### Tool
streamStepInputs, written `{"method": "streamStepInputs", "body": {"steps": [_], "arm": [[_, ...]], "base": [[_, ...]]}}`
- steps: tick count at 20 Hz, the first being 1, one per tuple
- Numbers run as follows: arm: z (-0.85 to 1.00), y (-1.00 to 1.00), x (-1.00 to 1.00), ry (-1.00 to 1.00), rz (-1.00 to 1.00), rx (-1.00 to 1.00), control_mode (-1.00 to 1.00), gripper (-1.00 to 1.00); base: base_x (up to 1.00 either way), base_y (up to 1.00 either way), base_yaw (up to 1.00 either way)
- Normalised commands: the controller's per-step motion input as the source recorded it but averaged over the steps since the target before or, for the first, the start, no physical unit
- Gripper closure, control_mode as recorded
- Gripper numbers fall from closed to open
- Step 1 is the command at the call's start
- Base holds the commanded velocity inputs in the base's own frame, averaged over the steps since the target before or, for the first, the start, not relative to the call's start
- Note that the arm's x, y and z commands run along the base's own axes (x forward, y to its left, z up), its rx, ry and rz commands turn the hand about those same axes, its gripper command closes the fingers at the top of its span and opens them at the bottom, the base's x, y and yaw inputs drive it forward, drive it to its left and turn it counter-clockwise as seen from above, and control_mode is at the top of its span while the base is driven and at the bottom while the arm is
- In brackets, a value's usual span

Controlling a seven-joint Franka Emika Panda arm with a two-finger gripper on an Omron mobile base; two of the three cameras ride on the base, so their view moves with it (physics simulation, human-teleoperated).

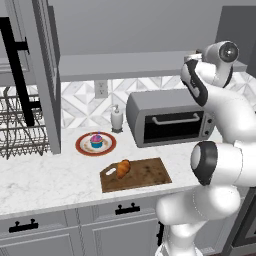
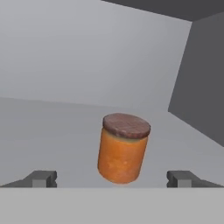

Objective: From the different types of pastries on the counter, select a croissant and place it on the cutting board. Then retrieve a jar of jam from the cabinet and place it alongside the croissant on the cutting board.

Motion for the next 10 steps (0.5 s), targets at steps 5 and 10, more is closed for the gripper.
{"method": "streamStepInputs", "body": {"steps": [5, 10], "arm": [[-0.01, -0.02, 0.22, 0.00, 0.00, 0.01, -1.00, -1.00], [0.00, -0.25, 0.13, 0.02, 0.02, 0.23, -1.00, -1.00]], "base": [[0.00, 0.00, 0.00], [0.00, 0.00, 0.00]]}}
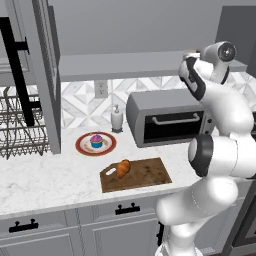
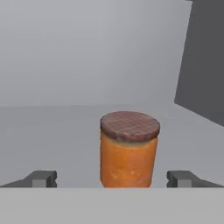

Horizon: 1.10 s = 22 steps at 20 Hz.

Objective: From the different types of pastries on the counter, select a croissant and place it on the cutting board. Then retrieve a jar of jam from the cabinet and place it alongside the croissant on the cutting board.

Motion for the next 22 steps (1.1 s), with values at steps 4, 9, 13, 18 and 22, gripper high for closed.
{"method": "streamStepInputs", "body": {"steps": [4, 9, 13, 18, 22], "arm": [[0.00, -0.07, 0.00, 0.00, 0.03, 0.19, -1.00, -1.00], [0.00, 0.00, 0.00, 0.00, 0.00, 0.00, -1.00, -1.00], [0.00, 0.00, 0.13, 0.00, 0.00, 0.00, -1.00, -1.00], [0.00, 0.00, 0.27, 0.00, 0.00, 0.00, -1.00, -1.00], [0.00, -0.08, 0.01, 0.00, 0.00, 0.00, -1.00, -1.00]], "base": [[0.00, 0.00, 0.00], [0.00, 0.00, 0.00], [0.00, 0.00, 0.00], [0.00, 0.00, 0.00], [0.00, 0.00, 0.00]]}}
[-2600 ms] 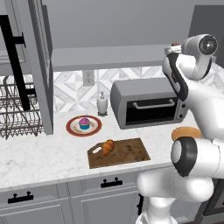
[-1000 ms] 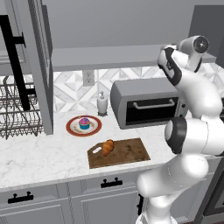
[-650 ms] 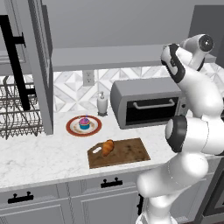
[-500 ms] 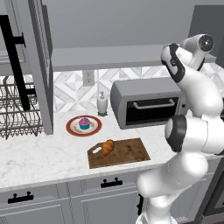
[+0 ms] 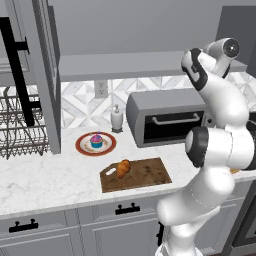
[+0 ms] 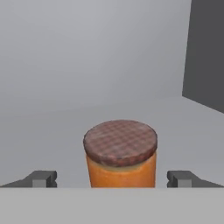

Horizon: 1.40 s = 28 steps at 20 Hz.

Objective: From the different types of pastries on the counter, select a croissant and place it on the cutting board. Then retrieve a jar of jam from the cabinet and place it alongside the croissant on the cutting board.

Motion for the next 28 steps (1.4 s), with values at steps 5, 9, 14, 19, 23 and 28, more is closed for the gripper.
{"method": "streamStepInputs", "body": {"steps": [5, 9, 14, 19, 23, 28], "arm": [[0.00, -0.18, 0.14, 0.00, 0.00, 0.01, -1.00, -1.00], [0.00, 0.00, 0.00, 0.00, 0.00, 0.00, -1.00, -1.00], [-0.01, 0.00, 0.14, 0.00, 0.00, 0.00, -1.00, -1.00], [0.00, 0.00, 0.21, 0.00, 0.00, 0.00, -1.00, -1.00], [-0.01, 0.00, 0.01, 0.00, 0.00, 0.00, -1.00, 1.00], [0.00, 0.00, 0.00, 0.00, 0.00, 0.00, -1.00, 1.00]], "base": [[0.00, 0.00, 0.00], [0.00, 0.00, 0.00], [0.00, 0.00, 0.00], [0.00, 0.00, 0.00], [0.00, 0.00, 0.00], [0.00, 0.00, 0.00]]}}
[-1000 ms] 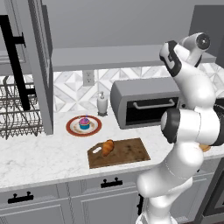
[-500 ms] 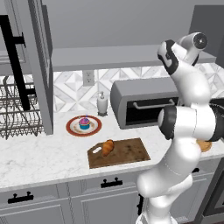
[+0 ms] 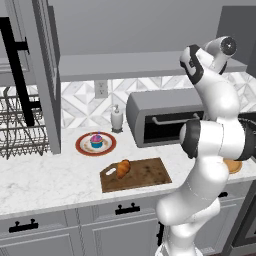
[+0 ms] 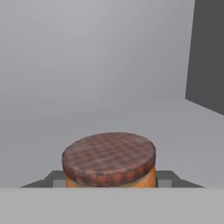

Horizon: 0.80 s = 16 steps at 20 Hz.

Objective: From the different types of pastries on the counter, select a croissant and place it on the cutting board. Then retrieve a jar of jam from the cabinet and place it alongside the croissant on the cutting board.

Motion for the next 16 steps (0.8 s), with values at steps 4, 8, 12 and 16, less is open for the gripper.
{"method": "streamStepInputs", "body": {"steps": [4, 8, 12, 16], "arm": [[0.00, 0.00, -0.02, 0.00, 0.00, 0.00, -1.00, 1.00], [0.00, 0.00, -0.12, 0.00, 0.00, 0.00, -1.00, 1.00], [0.00, 0.00, -0.36, 0.00, 0.00, 0.00, -1.00, 1.00], [0.13, 0.00, -0.33, -0.01, 0.00, 0.01, -1.00, 1.00]], "base": [[0.00, 0.00, 0.00], [0.00, 0.00, 0.00], [0.00, 0.00, 0.00], [0.00, 0.00, 0.00]]}}
